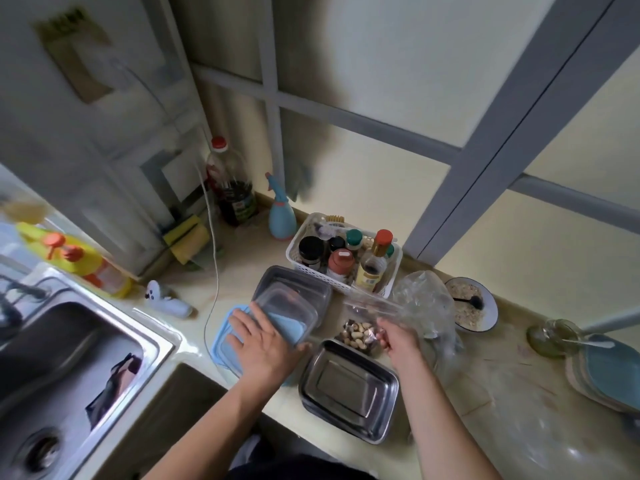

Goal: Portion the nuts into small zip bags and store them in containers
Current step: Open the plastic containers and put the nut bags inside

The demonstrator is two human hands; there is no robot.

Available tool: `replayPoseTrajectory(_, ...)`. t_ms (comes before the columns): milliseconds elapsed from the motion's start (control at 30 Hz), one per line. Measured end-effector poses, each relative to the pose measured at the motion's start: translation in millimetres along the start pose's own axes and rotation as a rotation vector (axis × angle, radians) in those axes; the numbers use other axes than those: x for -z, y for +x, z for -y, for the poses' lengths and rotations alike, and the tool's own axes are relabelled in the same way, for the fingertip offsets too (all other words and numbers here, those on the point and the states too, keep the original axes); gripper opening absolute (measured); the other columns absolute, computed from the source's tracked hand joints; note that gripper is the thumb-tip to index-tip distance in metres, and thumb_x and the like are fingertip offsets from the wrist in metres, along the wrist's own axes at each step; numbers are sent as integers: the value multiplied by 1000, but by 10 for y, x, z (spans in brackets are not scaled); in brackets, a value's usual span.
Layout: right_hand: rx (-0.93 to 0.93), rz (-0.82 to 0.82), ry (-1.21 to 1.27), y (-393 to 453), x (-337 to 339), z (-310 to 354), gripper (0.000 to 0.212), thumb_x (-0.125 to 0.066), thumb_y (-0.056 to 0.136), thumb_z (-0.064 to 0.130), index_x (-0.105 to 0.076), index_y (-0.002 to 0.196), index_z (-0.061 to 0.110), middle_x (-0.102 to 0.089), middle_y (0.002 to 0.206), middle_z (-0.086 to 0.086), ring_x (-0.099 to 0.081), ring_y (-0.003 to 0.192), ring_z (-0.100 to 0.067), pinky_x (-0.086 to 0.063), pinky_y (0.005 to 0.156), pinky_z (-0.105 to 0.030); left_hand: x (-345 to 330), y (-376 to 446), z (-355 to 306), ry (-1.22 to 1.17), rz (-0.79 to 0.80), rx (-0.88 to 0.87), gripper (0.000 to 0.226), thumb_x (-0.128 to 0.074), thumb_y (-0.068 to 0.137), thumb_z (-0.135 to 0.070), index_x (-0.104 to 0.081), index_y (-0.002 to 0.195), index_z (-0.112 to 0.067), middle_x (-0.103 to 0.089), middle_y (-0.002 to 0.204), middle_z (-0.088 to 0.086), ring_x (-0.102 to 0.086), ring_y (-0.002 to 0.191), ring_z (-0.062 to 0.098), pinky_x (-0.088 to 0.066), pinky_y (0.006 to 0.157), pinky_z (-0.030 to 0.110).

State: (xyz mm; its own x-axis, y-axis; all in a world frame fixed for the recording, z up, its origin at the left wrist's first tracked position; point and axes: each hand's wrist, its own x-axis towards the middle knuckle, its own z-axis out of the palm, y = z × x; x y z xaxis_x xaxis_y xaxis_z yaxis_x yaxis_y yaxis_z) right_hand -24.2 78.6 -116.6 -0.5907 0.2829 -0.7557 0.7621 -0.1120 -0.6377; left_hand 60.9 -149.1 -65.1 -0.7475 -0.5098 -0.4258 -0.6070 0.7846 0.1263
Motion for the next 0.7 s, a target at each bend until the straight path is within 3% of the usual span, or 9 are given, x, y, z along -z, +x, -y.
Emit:
replayPoseTrajectory(67, 84, -46, -101, 7, -24, -23, 14, -73, 91, 15, -73, 100, 4, -64, 71, -3, -51, 57, -12, -40, 46, -20, -4, 33, 23, 12, -3, -11, 146, -50, 66, -92, 25, 151, 0, 23, 159, 29, 19, 149, 44, -1, 122, 59)
replayPoseTrajectory(167, 180, 16, -119, -82, -28, -60, 10, -70, 94, 19, -73, 90, 10, -74, 91, -8, -66, 82, -19, -50, 67, -27, -39, 67, 6, 29, -100, -199, 140, -48, 71, -89, 27, 150, -2, 32, 158, 23, 29, 147, 38, 15, 115, 57)
replayPoseTrajectory(233, 215, 71, -81, -155, 12, -73, 12, -68, 95, 19, -72, 91, 8, -75, 97, -11, -69, 90, -23, -53, 75, -30, -48, 56, -84, -23, -214, -378, 128, -57, 77, -78, 9, 156, -2, 12, 164, 22, 12, 152, 38, 4, 120, 56)
replayPoseTrajectory(333, 292, 144, -76, -298, 113, -24, 14, -66, 97, 21, -72, 98, 9, -75, 97, -11, -69, 88, -20, -53, 73, -26, -29, 27, -308, -223, -254, -620, 92, -64, 89, -51, -22, 156, -3, -32, 156, 20, -31, 143, 38, -30, 118, 48)
replayPoseTrajectory(400, 364, 133, -93, -400, 187, 48, 13, -66, 97, 25, -72, 96, 13, -77, 93, -6, -70, 85, -17, -54, 72, -27, 41, -55, -472, -395, -77, -686, 77, -58, 96, -43, -23, 156, -11, -43, 151, 14, -42, 136, 31, -34, 113, 39)
replayPoseTrajectory(500, 451, 102, -94, -513, 258, 107, 14, -67, 96, 24, -72, 87, 14, -78, 83, -6, -71, 76, -21, -56, 75, -35, 55, -198, -678, -509, 121, -692, 77, -60, 97, -39, -17, 155, -14, -57, 141, 12, -54, 126, 29, -39, 100, 27)
replayPoseTrajectory(567, 421, 62, -65, -527, 288, 62, 18, -68, 95, 21, -71, 84, 8, -76, 76, -10, -66, 64, -23, -53, 67, -35, -21, -274, -748, -536, 100, -686, 77, -62, 95, -29, -15, 155, -15, -71, 117, 9, -65, 106, 31, -48, 88, 33)
replayPoseTrajectory(633, 352, 21, -66, -545, 319, -12, 17, -66, 94, 19, -67, 93, 2, -76, 71, -11, -59, 55, -19, -47, 57, -31, -110, -307, -758, -631, 79, -646, 75, -59, 91, -17, -15, 152, -23, -73, 88, -1, -68, 78, 25, -54, 74, 39)
replayPoseTrajectory(700, 309, 8, -80, -594, 350, -90, 16, -62, 95, 17, -59, 107, 8, -77, 71, -8, -58, 53, -16, -45, 54, -30, -164, -323, -753, -752, 78, -600, 77, -54, 90, -9, -14, 150, -32, -70, 83, -6, -65, 65, 18, -55, 67, 38)
